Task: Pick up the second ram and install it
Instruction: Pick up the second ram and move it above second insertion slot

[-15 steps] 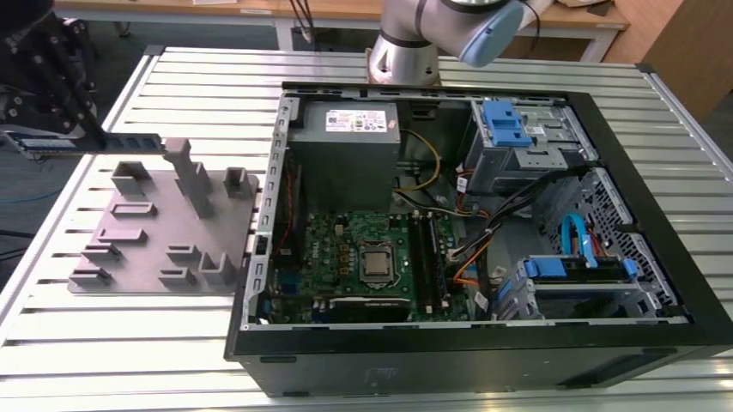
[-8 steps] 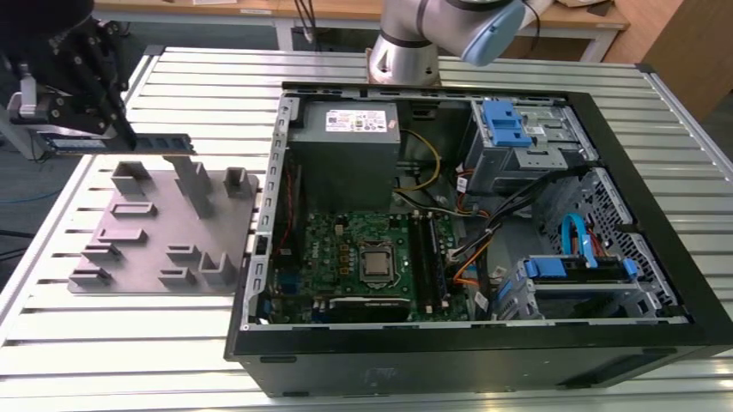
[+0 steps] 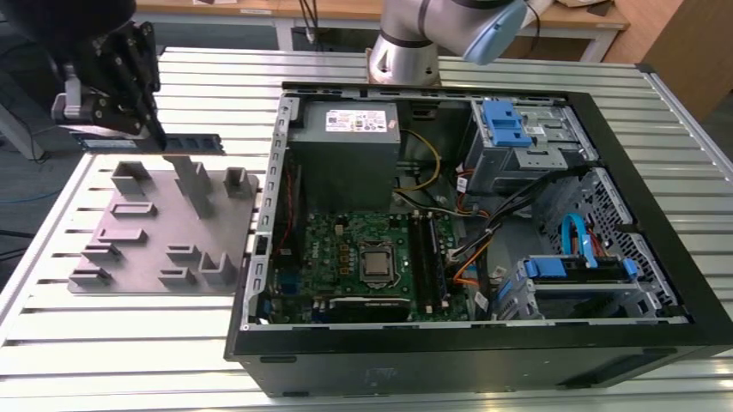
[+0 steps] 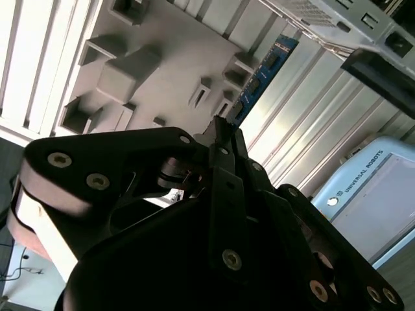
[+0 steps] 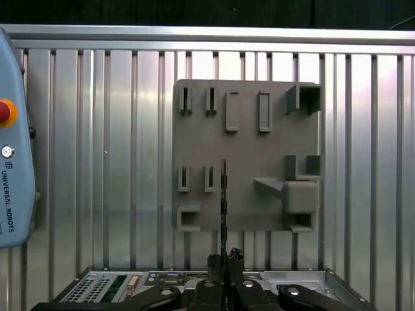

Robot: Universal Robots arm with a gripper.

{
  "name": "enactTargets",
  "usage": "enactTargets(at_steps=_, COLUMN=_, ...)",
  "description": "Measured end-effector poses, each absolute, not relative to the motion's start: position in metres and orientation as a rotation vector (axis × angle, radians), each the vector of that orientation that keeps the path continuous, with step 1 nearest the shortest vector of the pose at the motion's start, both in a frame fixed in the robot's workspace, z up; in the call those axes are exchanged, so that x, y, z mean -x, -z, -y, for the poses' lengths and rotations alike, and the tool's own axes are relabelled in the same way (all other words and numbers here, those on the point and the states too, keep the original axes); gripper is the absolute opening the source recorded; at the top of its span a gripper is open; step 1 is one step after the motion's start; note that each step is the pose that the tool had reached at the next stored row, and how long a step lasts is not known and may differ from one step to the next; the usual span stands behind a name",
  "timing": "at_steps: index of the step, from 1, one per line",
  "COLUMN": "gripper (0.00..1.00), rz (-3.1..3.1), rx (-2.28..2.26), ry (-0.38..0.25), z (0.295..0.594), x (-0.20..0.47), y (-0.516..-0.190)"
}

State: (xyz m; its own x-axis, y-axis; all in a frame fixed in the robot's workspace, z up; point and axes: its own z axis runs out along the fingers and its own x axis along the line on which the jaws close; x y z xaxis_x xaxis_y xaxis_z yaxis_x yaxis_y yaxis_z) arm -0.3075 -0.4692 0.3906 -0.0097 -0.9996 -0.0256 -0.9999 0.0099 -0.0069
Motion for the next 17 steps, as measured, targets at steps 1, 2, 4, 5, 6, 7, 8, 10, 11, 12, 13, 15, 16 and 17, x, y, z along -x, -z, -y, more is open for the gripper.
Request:
enactTargets(at_steps=1, gripper=0.14, rz=-2.216, rx=2.194, ry=-0.02, z=0.469, x=0.304, y=-0.391)
enactTargets(at_steps=2, gripper=0.14, rz=-2.216, rx=2.194, ry=-0.02, z=0.469, x=0.3, y=-0.391)
enactTargets(at_steps=4, gripper=0.14, rz=-2.216, rx=2.194, ry=-0.02, z=0.469, x=0.293, y=-0.391)
enactTargets(at_steps=5, gripper=0.14, rz=-2.216, rx=2.194, ry=-0.02, z=0.469, x=0.29, y=-0.391)
enactTargets(at_steps=6, gripper=0.14, rz=-2.216, rx=2.194, ry=-0.02, z=0.469, x=0.286, y=-0.391)
enactTargets(at_steps=7, gripper=0.14, rz=-2.216, rx=2.194, ry=-0.02, z=0.469, x=0.283, y=-0.391)
enactTargets(at_steps=8, gripper=0.14, rz=-2.216, rx=2.194, ry=-0.02, z=0.469, x=0.279, y=-0.391)
enactTargets(at_steps=10, gripper=0.14, rz=-2.216, rx=2.194, ry=-0.02, z=0.469, x=0.273, y=-0.391)
enactTargets(at_steps=11, gripper=0.14, rz=-2.216, rx=2.194, ry=-0.02, z=0.469, x=0.269, y=-0.391)
enactTargets(at_steps=12, gripper=0.14, rz=-2.216, rx=2.194, ry=-0.02, z=0.469, x=0.266, y=-0.391)
enactTargets(at_steps=13, gripper=0.14, rz=-2.216, rx=2.194, ry=-0.02, z=0.469, x=0.263, y=-0.391)
enactTargets(at_steps=15, gripper=0.14, rz=-2.216, rx=2.194, ry=-0.02, z=0.469, x=0.256, y=-0.391)
enactTargets(at_steps=16, gripper=0.14, rz=-2.216, rx=2.194, ry=-0.02, z=0.469, x=0.253, y=-0.391)
enactTargets(at_steps=17, gripper=0.14, rz=-2.216, rx=2.194, ry=-0.02, z=0.469, x=0.249, y=-0.391)
